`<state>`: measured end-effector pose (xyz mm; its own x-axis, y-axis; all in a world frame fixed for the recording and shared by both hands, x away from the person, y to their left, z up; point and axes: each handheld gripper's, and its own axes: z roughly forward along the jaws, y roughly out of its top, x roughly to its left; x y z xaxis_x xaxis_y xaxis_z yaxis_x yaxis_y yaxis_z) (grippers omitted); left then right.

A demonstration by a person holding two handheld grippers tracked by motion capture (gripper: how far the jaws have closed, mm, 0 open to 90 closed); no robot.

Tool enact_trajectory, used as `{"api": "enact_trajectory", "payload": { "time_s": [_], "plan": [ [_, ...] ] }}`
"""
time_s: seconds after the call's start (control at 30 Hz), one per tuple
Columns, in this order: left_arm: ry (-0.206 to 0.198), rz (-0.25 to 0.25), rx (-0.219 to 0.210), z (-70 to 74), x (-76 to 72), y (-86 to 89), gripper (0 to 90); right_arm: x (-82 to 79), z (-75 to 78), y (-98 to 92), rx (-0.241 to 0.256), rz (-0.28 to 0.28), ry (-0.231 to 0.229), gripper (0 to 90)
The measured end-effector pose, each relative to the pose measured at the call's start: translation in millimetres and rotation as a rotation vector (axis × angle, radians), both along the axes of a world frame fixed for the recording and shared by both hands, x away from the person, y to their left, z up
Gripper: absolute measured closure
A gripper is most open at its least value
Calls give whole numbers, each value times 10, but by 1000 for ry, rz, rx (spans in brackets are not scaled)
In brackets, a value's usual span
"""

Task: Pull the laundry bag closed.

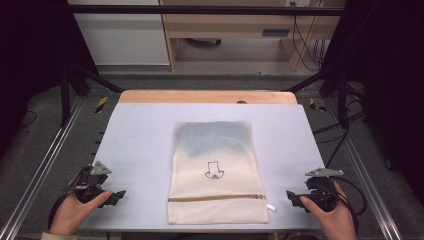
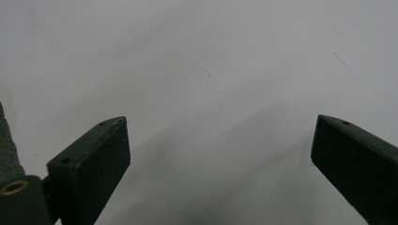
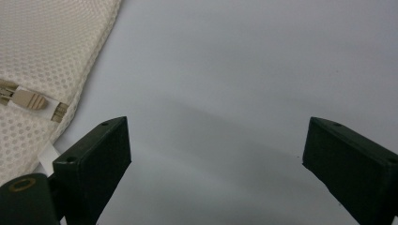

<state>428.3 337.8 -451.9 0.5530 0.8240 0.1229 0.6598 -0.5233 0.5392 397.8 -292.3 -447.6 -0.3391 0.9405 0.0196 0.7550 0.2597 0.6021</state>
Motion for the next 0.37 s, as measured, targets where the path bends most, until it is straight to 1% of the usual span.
{"api": "enact_trajectory", "payload": {
  "time_s": [0.07,0.1,0.17,0.2,0.27,0.33,0.37],
  "plan": [
    [-1,6,-6,-16,-23,7,49,-27,-25,1,5,3,-2,90],
    [-9,5,-7,-13,-35,13,50,-40,-39,8,3,6,-1,91],
    [-30,22,-1,8,-65,19,50,-61,-66,24,8,9,3,91],
    [-39,20,-2,22,-76,15,50,-71,-75,36,6,7,1,91],
    [-48,9,-22,42,-92,-6,50,-77,-95,60,6,17,-7,83],
    [-72,-1,-21,53,-99,-44,50,-75,-102,89,8,33,-19,72],
    [-79,-11,-24,51,-98,-65,50,-69,-101,107,7,35,-37,72]
  ]
}}
